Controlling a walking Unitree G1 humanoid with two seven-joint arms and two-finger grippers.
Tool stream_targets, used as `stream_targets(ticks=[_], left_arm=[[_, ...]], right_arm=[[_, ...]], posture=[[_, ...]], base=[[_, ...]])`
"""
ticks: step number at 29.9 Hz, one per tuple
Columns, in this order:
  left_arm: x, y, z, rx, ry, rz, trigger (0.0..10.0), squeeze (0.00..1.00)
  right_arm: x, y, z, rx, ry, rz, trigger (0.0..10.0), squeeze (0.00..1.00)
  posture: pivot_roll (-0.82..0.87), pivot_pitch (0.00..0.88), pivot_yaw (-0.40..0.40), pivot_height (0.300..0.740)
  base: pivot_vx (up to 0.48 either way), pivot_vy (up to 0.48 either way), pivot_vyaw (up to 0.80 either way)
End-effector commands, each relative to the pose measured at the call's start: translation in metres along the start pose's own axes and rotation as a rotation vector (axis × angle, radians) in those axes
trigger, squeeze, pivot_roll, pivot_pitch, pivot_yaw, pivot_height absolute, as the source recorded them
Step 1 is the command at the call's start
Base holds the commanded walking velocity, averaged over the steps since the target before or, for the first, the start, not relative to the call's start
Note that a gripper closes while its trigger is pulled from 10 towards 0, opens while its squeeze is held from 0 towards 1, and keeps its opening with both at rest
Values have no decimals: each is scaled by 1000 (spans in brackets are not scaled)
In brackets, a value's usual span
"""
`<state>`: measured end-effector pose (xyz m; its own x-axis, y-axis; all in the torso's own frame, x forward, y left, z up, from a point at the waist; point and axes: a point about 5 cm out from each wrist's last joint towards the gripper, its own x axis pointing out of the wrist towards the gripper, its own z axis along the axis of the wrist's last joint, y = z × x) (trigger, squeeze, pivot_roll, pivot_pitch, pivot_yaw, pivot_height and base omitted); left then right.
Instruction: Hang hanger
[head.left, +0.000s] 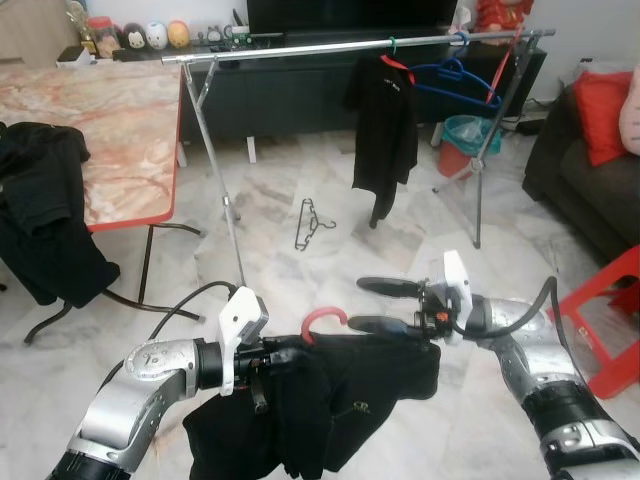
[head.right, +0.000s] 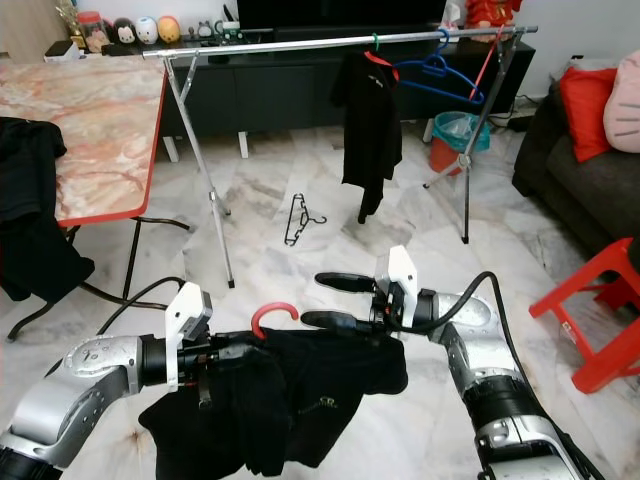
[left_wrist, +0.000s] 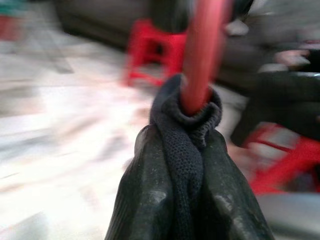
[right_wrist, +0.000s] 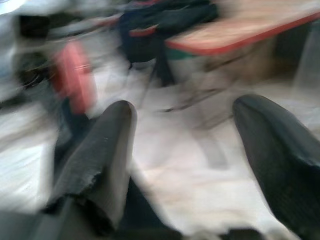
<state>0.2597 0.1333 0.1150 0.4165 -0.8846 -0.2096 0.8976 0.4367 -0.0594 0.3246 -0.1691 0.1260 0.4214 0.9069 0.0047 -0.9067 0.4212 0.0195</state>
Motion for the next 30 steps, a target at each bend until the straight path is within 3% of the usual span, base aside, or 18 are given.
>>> stream_targets(ticks=[1,2,3,6,11,14,15,16,17,18,19,22,26,30], left_arm=[[-5,17,-5,46,18,168,10000,0],[-5,17,-5,46,18,168,10000,0],[-6,22,-11,34,28,236,10000,0],[-9,27,-17,22,33,319,10000,0],[-10,34,-22,14,26,408,10000,0],[-13,49,-26,4,22,591,10000,0],[-13,49,-26,4,22,591,10000,0],[-15,54,-27,-3,20,683,10000,0],[-15,54,-27,-3,20,683,10000,0],[-15,56,-28,-11,-5,761,10000,0],[-15,56,-28,-12,-16,781,10000,0],[-14,54,-23,-14,-86,868,10000,0],[-7,51,-11,-12,-180,905,10000,0],[-12,53,-3,-15,-250,970,10000,0]], right_arm=[[-7,-19,8,-80,-14,-243,10000,0],[-7,-19,8,-80,-14,-243,10000,0],[-11,-27,9,-85,-22,-353,10000,0],[-19,-37,12,-84,-55,-513,10000,0],[-23,-42,16,-67,-108,-615,10000,0],[-24,-47,17,-69,-141,-738,10000,0],[-24,-47,17,-69,-141,-738,10000,0],[-29,-51,14,-71,-137,-856,10000,0],[-29,-51,14,-71,-137,-856,10000,0],[-38,-53,8,-85,-114,-981,10000,0],[-41,-53,6,-87,-106,-1015,10000,0],[-45,-46,-10,-54,-101,-1089,10000,0],[-37,-32,-27,-4,-129,-1112,10000,0],[-30,-21,-39,17,-130,-1137,10000,0]], posture=[[38,29,-31,740],[38,29,-31,740],[38,29,-31,740],[37,34,-29,740],[33,43,-25,740],[25,57,-22,740],[25,57,-22,740],[27,60,-25,740],[27,60,-25,740],[28,58,-29,740],[26,56,-29,740],[26,55,-35,740],[29,57,-36,740],[31,48,-33,740]], base=[[0,0,0],[0,0,0],[0,0,0],[0,0,0],[0,0,0],[0,0,0],[0,0,0],[0,0,0],[0,0,0],[0,0,0],[0,0,0],[0,0,0],[0,0,0],[0,0,0]])
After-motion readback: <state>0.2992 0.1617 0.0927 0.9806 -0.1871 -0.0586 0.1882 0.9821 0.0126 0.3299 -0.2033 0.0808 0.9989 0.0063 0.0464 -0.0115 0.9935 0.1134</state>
